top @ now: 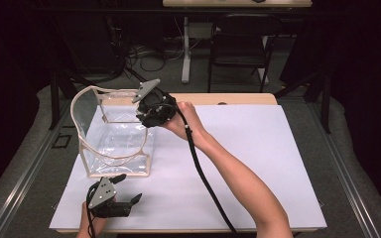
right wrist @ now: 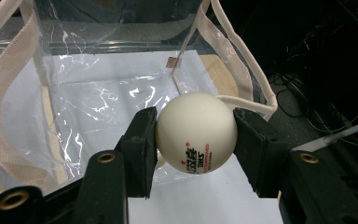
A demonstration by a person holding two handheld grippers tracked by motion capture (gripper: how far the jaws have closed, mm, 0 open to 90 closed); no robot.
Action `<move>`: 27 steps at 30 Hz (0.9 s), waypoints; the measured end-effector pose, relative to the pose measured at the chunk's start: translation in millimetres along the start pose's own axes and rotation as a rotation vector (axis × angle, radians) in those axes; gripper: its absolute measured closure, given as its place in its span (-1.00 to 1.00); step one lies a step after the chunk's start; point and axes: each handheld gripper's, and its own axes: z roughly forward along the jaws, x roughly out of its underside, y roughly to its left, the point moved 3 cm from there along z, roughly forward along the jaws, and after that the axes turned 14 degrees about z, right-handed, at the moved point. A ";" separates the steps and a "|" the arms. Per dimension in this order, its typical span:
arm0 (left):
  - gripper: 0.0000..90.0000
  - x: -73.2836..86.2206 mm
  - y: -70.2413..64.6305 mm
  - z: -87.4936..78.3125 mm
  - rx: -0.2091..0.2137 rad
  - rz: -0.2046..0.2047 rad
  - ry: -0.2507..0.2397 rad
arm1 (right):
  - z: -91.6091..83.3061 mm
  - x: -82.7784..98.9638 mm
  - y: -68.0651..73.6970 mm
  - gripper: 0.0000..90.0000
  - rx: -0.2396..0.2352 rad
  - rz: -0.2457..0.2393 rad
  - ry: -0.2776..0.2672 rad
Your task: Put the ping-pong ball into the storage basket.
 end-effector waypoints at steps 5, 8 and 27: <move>-0.64 -0.1 -0.1 0.1 0.000 0.000 0.000 | 3.9 -2.0 7.0 0.14 -0.006 -0.010 0.003; -0.64 0.0 0.0 0.2 0.002 0.001 0.001 | 5.8 -3.4 10.6 0.13 -0.007 -0.017 0.009; -0.64 0.1 -0.1 0.0 0.004 -0.001 -0.001 | 18.0 -7.7 31.0 0.13 -0.038 -0.054 0.051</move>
